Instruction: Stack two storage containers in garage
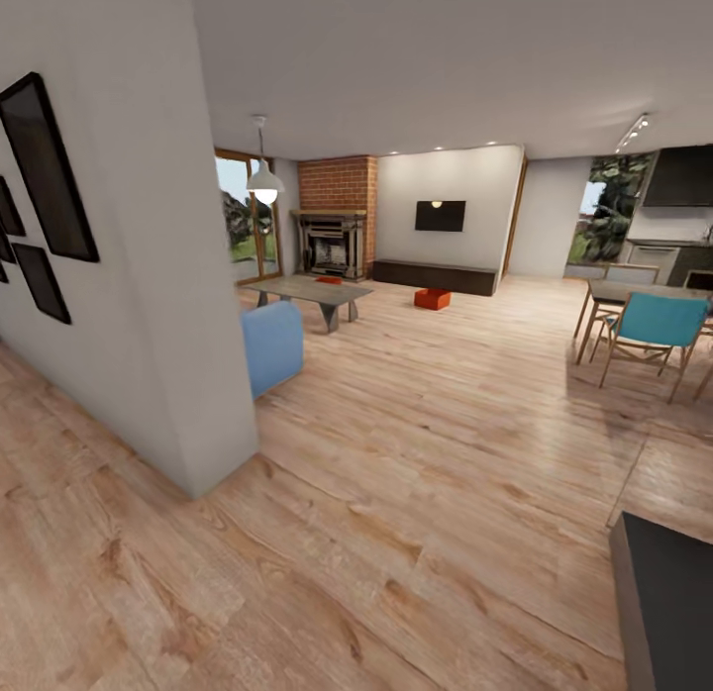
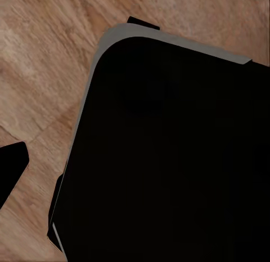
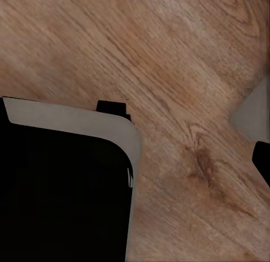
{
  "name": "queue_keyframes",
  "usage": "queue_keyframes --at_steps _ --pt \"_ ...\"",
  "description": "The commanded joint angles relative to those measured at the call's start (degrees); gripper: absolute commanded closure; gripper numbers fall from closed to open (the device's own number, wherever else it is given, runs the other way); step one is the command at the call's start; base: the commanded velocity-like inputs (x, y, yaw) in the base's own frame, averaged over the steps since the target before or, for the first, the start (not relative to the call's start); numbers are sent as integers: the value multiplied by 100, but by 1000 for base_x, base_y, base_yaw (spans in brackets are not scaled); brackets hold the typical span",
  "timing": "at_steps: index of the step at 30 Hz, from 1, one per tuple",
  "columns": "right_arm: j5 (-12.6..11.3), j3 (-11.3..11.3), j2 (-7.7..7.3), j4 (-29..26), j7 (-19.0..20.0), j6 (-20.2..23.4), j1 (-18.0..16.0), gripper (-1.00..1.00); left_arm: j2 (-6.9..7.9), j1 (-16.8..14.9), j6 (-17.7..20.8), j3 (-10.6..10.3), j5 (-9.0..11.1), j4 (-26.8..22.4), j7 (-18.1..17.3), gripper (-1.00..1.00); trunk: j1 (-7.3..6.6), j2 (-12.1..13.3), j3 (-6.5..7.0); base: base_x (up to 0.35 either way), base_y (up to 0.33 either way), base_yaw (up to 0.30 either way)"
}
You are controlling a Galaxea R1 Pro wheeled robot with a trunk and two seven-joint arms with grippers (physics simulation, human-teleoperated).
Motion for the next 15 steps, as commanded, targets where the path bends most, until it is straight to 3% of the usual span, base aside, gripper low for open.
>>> queue_keyframes --at_steps 1,15 --pt "-55 50 3 18 -2 -32 -8 -100 0 -1 -13 -1 21 -3 6 -100 3 -3 -6 325 0 -282" --pt "-55 50 -5 18 -2 -32 -8 -100 0 3 -13 -1 39 0 6 -100 3 -3 -6 325 0 -284"
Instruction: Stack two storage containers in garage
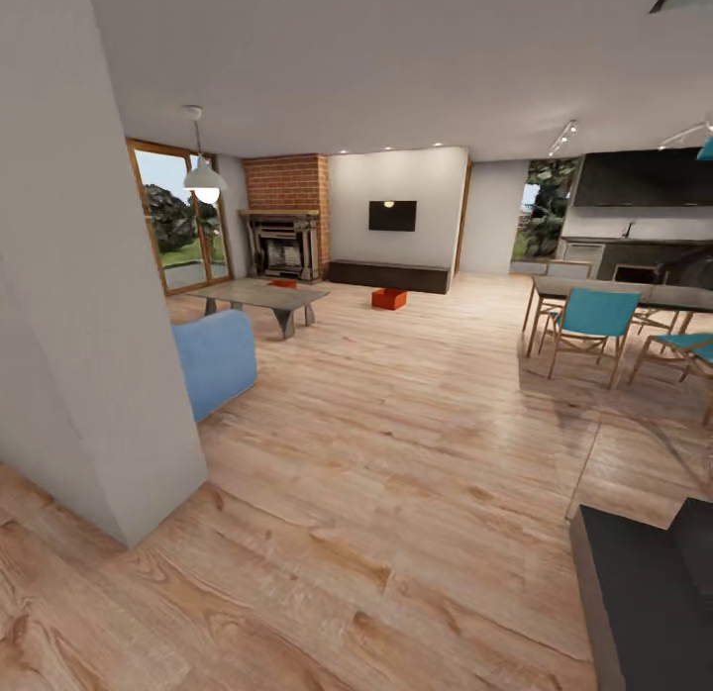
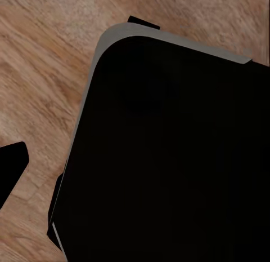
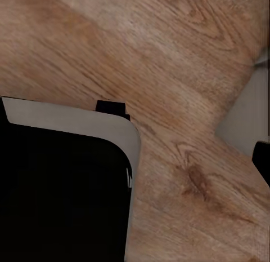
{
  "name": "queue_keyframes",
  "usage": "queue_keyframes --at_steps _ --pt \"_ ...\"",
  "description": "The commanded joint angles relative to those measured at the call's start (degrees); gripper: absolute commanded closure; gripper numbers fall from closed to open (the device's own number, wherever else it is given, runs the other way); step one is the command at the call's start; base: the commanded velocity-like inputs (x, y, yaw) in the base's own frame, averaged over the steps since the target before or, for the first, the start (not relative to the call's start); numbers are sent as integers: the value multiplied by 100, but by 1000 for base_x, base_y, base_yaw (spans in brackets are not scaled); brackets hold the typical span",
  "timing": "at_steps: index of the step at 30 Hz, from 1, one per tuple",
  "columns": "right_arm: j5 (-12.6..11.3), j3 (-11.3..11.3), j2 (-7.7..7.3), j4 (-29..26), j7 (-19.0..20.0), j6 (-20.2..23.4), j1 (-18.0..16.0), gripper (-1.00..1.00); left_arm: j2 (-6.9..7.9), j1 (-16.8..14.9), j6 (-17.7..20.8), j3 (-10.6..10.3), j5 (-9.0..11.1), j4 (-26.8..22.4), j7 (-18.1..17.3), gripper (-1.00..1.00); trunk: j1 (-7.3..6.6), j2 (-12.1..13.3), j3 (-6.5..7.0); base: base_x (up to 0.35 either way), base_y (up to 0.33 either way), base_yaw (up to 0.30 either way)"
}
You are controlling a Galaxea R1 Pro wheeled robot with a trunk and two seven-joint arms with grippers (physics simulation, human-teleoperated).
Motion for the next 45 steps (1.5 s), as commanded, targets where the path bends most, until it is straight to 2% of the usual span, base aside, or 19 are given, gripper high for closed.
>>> queue_keyframes --at_steps 1,10,45 --pt "-55 50 2 18 -2 -32 -8 -100 0 -1 -13 -1 19 -2 6 -100 3 -3 -6 325 0 -286" --pt "-55 51 1 18 -2 -29 -8 -100 -2 -3 -26 7 19 -1 6 -100 3 -3 -6 325 0 -226" --pt "-64 58 63 9 -2 38 -8 -100 0 -4 -16 -1 15 -3 6 -100 3 -3 -6 325 0 -4"
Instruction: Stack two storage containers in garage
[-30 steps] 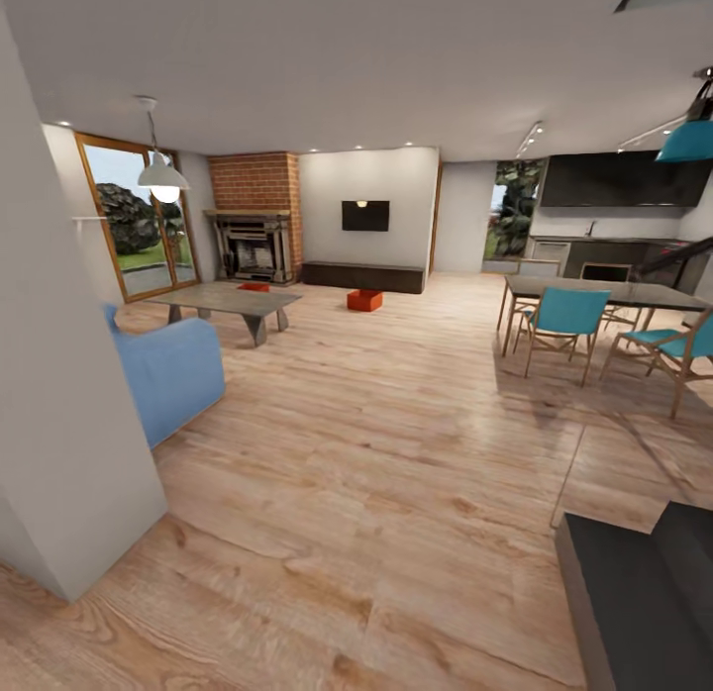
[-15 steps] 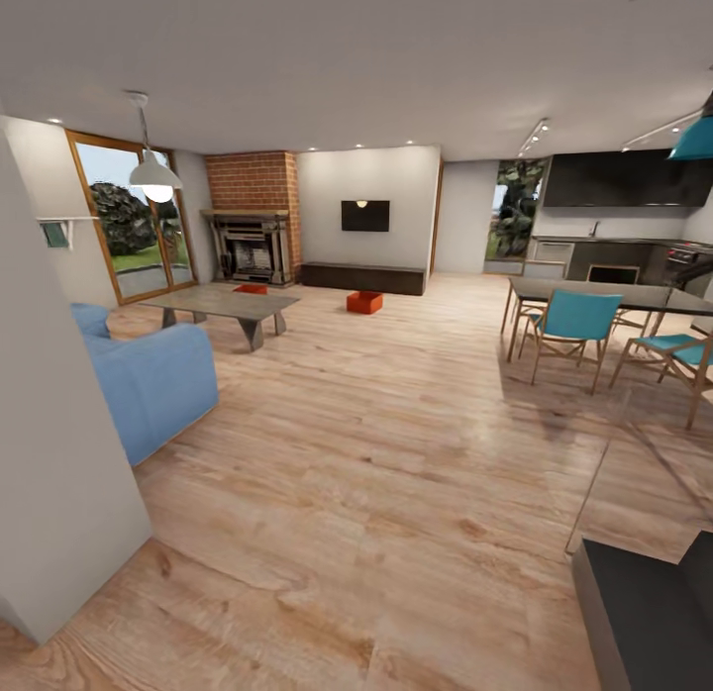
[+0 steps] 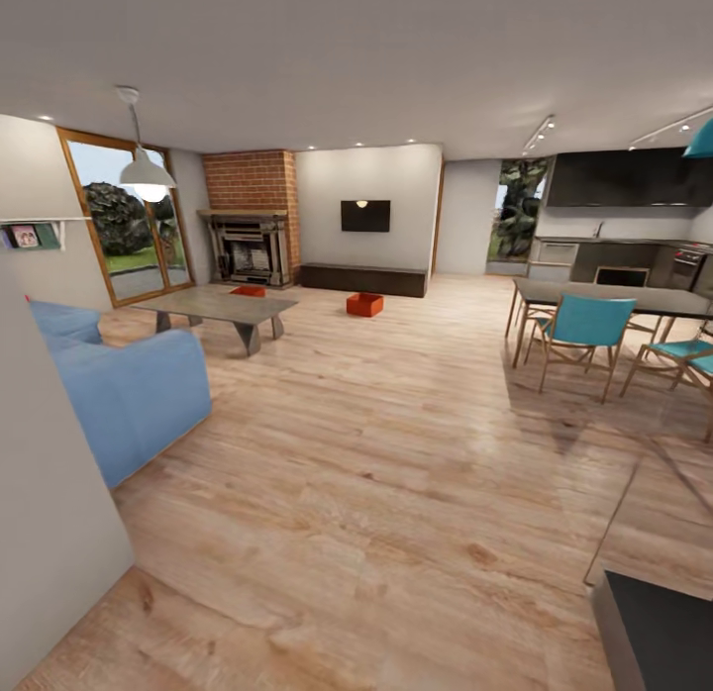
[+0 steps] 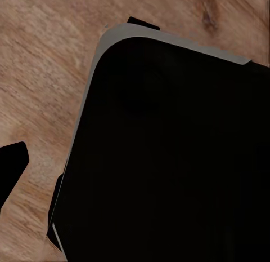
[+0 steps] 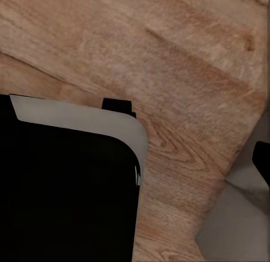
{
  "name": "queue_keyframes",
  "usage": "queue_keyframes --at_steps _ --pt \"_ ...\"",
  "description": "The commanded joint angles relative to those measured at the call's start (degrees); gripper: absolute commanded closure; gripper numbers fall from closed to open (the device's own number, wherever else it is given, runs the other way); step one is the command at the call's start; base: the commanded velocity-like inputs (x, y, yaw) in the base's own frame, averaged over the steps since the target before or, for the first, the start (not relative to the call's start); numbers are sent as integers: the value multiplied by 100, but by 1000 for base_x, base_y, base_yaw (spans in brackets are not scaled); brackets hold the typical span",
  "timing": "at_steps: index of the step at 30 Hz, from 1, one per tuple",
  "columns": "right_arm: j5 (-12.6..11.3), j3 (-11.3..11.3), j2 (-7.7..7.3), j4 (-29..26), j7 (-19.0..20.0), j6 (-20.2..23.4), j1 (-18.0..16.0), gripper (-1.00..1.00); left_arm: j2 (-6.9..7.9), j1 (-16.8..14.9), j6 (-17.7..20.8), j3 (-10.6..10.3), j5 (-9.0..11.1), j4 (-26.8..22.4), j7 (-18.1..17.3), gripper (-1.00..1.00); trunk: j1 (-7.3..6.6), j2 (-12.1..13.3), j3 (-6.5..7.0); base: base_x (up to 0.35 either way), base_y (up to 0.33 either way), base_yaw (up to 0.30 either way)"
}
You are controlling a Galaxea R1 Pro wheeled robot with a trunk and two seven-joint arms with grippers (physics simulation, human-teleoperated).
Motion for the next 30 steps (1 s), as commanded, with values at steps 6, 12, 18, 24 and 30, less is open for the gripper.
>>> queue_keyframes --at_steps 6,12,18,24,30 --pt "-55 50 2 17 -3 -33 -7 -100 0 -1 -7 -1 0 -1 6 -100 3 -2 -5 325 0 0" --pt "-55 50 2 17 -3 -33 -7 -100 -6 -1 -7 -1 -5 -1 6 -100 3 -2 -5 325 0 0" --pt "-53 50 2 17 -3 -33 -7 -100 -9 -1 -7 -5 -9 -1 6 -100 3 -2 -5 325 0 0" --pt "-54 50 2 17 -3 -33 -7 -100 -8 -1 -7 -9 -12 -1 6 -100 3 -2 -5 325 0 0" --pt "-55 50 2 17 -3 -33 -7 -100 -1 1 -10 -11 -10 -1 6 -100 3 -2 -5 325 0 0"
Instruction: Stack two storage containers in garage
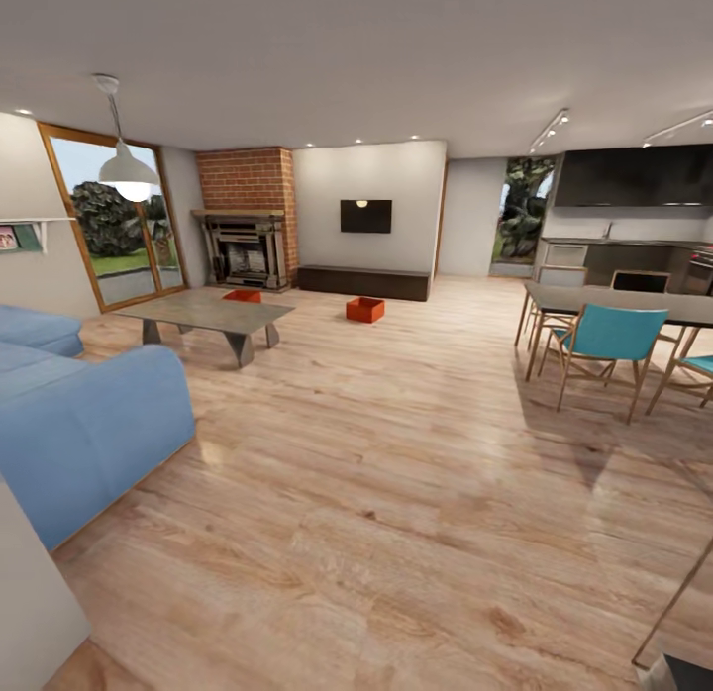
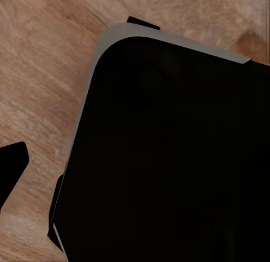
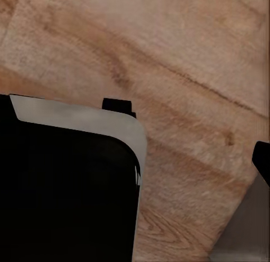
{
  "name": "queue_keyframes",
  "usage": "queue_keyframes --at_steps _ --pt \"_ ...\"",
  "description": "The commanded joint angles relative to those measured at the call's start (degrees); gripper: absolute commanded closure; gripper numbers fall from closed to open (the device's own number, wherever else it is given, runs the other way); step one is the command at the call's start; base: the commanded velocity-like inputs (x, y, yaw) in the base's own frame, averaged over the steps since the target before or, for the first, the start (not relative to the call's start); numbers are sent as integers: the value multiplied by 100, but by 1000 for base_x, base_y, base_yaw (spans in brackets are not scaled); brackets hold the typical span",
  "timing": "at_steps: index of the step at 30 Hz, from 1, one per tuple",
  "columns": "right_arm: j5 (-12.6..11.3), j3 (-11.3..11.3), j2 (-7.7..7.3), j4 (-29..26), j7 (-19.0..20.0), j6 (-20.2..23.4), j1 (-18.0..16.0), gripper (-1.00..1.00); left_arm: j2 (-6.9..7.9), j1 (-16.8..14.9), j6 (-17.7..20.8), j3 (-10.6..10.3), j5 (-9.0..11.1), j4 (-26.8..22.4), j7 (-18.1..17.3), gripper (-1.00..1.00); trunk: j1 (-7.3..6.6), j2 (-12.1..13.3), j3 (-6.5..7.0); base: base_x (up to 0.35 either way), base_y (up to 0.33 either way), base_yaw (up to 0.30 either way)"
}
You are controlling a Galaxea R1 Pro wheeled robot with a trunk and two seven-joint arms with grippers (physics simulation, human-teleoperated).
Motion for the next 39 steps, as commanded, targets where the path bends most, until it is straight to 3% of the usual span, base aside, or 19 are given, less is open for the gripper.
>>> queue_keyframes --at_steps 1,39 --pt "-56 50 2 17 -3 -33 -7 -100 0 -1 -13 -1 20 -3 6 -100 3 -2 -5 325 0 0" --pt "-55 50 2 17 -3 -33 -7 -100 23 -2 36 17 59 -5 6 -100 3 -2 -5 325 0 0"
